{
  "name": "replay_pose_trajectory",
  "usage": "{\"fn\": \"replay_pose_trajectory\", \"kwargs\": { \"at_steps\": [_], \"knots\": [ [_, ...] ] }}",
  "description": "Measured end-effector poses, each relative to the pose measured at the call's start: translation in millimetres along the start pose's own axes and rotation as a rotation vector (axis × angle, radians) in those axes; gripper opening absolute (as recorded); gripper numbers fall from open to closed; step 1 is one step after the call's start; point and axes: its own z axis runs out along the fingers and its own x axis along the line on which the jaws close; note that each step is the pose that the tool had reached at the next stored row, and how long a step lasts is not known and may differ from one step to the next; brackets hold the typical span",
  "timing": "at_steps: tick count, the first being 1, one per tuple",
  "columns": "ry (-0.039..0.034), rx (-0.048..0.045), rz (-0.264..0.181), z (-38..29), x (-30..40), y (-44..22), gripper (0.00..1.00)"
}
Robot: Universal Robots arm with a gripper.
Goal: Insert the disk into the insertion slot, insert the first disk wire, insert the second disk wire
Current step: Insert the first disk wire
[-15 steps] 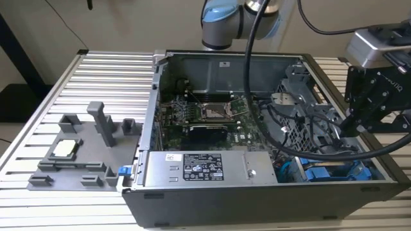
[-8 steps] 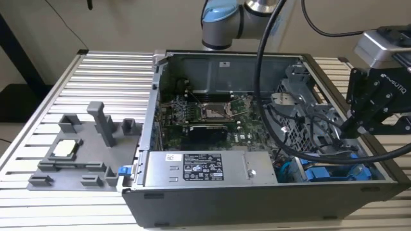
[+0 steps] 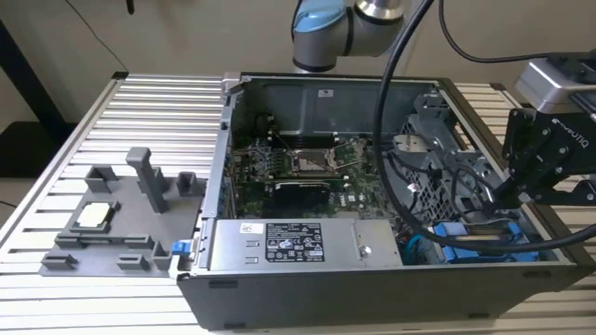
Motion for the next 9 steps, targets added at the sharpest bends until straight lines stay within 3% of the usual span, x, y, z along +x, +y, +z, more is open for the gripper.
{"fn": "replay_pose_trajectory", "kwargs": {
  "at_steps": [9],
  "knots": [
    [-0.0001, 0.0001, 0.002, 11.3, 3.3, -1.6, 0.19]
  ]
}}
